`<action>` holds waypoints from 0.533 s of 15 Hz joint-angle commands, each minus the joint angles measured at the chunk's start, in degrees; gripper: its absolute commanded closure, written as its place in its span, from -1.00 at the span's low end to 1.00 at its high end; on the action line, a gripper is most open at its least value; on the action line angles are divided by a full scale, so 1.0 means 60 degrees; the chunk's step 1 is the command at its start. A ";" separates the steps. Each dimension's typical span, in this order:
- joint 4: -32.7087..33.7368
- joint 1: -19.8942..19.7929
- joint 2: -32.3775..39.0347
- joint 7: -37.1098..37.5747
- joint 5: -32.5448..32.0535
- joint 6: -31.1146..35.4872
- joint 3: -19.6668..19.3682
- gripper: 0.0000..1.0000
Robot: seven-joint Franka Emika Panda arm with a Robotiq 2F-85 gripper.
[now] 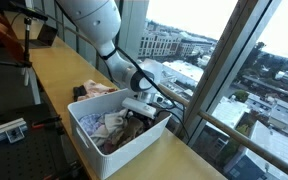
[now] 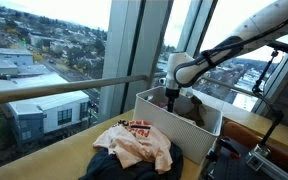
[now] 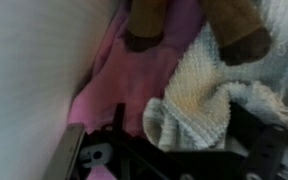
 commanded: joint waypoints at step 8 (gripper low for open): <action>0.0630 0.0171 0.1823 0.0124 -0.0322 -0.0016 -0.0272 -0.35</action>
